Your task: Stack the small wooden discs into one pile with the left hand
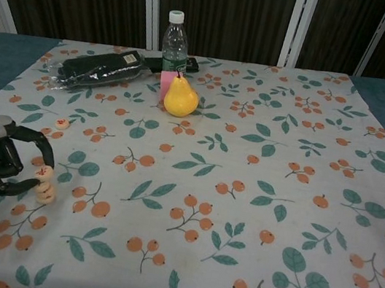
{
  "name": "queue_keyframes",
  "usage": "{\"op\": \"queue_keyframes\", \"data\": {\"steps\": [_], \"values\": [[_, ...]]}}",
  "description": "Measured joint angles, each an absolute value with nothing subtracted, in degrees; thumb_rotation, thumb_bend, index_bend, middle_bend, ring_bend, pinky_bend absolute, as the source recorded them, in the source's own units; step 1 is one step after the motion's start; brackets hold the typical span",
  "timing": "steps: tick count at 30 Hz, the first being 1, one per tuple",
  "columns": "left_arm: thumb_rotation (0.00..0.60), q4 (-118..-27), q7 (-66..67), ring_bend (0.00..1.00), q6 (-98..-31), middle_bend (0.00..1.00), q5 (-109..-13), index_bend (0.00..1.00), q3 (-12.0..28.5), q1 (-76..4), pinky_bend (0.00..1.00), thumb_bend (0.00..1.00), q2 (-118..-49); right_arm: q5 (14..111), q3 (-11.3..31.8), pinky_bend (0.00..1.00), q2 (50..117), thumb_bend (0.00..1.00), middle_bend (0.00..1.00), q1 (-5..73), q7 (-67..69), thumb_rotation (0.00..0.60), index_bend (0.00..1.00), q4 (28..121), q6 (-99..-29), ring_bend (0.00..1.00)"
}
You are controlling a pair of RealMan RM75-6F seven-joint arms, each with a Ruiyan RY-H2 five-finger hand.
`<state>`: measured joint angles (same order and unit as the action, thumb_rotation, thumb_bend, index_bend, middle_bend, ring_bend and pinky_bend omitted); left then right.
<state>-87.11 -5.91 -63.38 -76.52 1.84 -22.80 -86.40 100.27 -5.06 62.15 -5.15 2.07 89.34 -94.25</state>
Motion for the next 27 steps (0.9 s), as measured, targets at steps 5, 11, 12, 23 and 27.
{"op": "queue_keyframes", "data": {"steps": [5,11,12,23,27], "values": [[0.6,-85.01,-6.75,1.0,-63.44,1.0,-76.94,0.49,1.87,-22.59,1.0,0.39,-87.37,100.24,-5.04,0.0,62.11,0.1,0.0,-5.2,2.33,0.6,0.0,89.28,-94.43,0.0],[0.6,-83.52,-7.88,1.0,-63.71,1.0,-77.53,0.49,1.83,-22.24,1.0,0.4,-87.84,100.26,-5.07,0.0,62.14,0.1,0.0,-5.14,2.16,0.6,0.0,89.3,-94.29,0.0],[0.6,-83.31,-8.03,1.0,-63.72,1.0,-77.64,0.49,1.79,-22.18,1.0,0.4,-87.88,100.25,-5.05,0.0,62.16,0.1,0.0,-5.13,2.12,0.6,0.0,89.32,-94.28,0.0],[0.6,-81.54,-9.04,1.0,-63.12,1.0,-78.21,0.44,1.65,-22.08,1.0,0.4,-88.15,100.24,-5.08,0.0,62.23,0.1,0.0,-5.12,1.9,0.6,0.0,89.36,-94.2,0.0],[0.6,-81.09,-9.33,1.0,-62.85,1.0,-78.25,0.41,1.72,-22.14,1.0,0.4,-88.26,100.17,-5.04,0.0,62.22,0.1,0.0,-5.12,1.97,0.6,0.0,89.4,-94.24,0.0]]}}
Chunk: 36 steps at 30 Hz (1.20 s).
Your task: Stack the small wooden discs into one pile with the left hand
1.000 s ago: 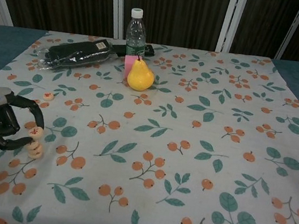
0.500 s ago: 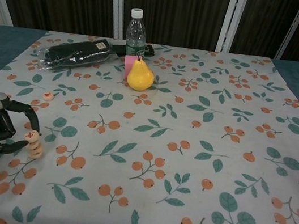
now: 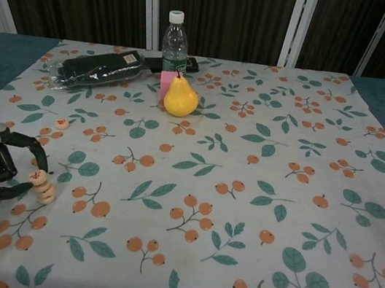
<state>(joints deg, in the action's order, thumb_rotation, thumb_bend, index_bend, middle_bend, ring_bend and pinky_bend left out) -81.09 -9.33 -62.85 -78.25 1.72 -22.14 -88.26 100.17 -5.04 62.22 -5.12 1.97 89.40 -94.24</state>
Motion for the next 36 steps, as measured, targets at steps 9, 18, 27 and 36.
{"op": "queue_keyframes", "data": {"steps": [9,18,27,36], "values": [[0.6,-81.82,-10.78,1.0,-63.7,1.0,-80.05,0.4,1.24,-21.79,1.0,0.4,-87.53,100.02,-4.95,0.0,62.25,0.1,0.0,-5.22,1.99,0.6,0.0,89.38,-94.43,0.0],[0.6,-83.23,-13.18,1.0,-65.82,1.0,-79.51,0.37,5.9,-22.79,1.0,0.39,-86.61,99.95,-4.93,0.0,62.21,0.1,0.0,-5.32,2.25,0.6,0.0,89.32,-94.62,0.0],[0.6,-73.3,-10.38,1.0,-60.08,1.0,-68.41,0.23,13.53,-28.28,1.0,0.39,-91.17,99.68,-4.85,0.0,62.41,0.1,0.0,-5.08,1.39,0.6,0.0,89.54,-93.86,0.0],[0.6,-58.53,-6.65,1.0,-55.63,1.0,-62.72,0.31,16.81,-33.47,1.0,0.39,-100.07,99.04,-4.62,0.0,62.2,0.1,0.0,-4.9,1.75,0.6,0.0,89.72,-93.51,0.0]]}}
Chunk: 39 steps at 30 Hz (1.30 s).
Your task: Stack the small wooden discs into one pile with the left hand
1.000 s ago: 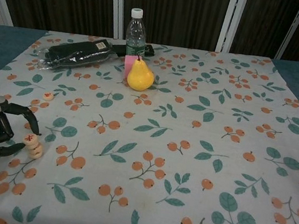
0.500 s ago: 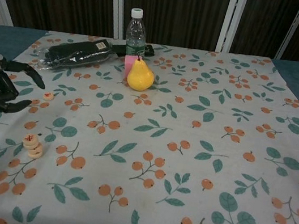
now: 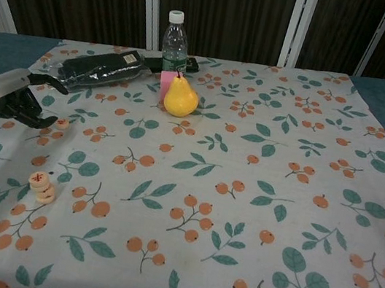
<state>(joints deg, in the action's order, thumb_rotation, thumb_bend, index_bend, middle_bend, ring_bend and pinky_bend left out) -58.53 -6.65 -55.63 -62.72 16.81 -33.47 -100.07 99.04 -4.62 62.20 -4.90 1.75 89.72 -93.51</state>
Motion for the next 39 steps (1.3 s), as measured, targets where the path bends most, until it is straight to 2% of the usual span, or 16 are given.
{"op": "queue_keyframes", "data": {"steps": [13,39], "values": [[0.6,-47.49,-6.04,1.0,-51.61,1.0,-60.61,0.37,18.05,-36.77,1.0,0.39,-106.53,98.85,-4.56,0.0,61.9,0.1,0.0,-4.95,2.55,0.6,0.0,89.67,-93.69,0.0],[0.6,-41.4,-8.28,1.0,-49.45,1.0,-61.44,0.45,18.3,-37.35,1.0,0.39,-109.01,98.49,-4.38,0.0,62.02,0.1,0.0,-4.93,2.18,0.6,0.0,89.89,-93.52,0.0]]}}
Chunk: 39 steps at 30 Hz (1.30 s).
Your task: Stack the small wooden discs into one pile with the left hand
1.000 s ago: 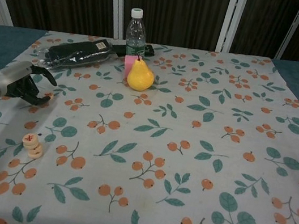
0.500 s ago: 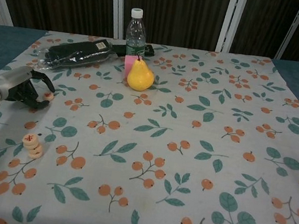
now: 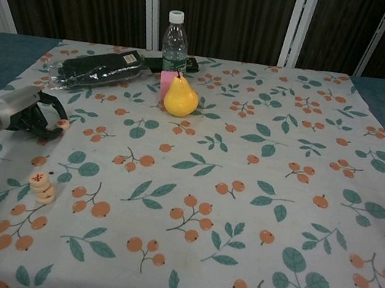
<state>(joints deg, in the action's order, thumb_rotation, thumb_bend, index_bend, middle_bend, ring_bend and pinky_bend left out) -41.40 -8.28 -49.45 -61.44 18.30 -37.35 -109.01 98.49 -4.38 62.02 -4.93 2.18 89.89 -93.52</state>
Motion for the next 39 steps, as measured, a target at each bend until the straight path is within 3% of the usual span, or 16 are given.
{"op": "queue_keyframes", "data": {"steps": [15,24,30,39], "values": [[0.6,-41.64,-7.95,1.0,-50.17,1.0,-61.9,0.48,18.53,-37.2,1.0,0.39,-109.32,98.49,-4.34,0.0,62.03,0.1,0.0,-4.93,2.21,0.6,0.0,89.84,-93.55,0.0],[0.6,-45.61,-9.49,1.0,-53.97,1.0,-63.9,0.52,18.3,-35.82,1.0,0.39,-107.05,98.59,-4.38,0.0,62.16,0.1,0.0,-4.88,1.75,0.6,0.0,89.9,-93.39,0.0],[0.6,-53.82,-11.27,1.0,-57.12,1.0,-66.37,0.52,17.36,-33.5,1.0,0.39,-102.52,98.71,-4.43,0.0,62.28,0.1,0.0,-4.85,1.42,0.6,0.0,89.92,-93.32,0.0],[0.6,-79.0,-13.82,1.0,-61.68,1.0,-73.55,0.52,11.1,-26.98,1.0,0.39,-88.24,99.3,-4.73,0.0,62.63,0.1,0.0,-4.5,0.02,0.6,0.0,90.17,-92.51,0.0]]}}
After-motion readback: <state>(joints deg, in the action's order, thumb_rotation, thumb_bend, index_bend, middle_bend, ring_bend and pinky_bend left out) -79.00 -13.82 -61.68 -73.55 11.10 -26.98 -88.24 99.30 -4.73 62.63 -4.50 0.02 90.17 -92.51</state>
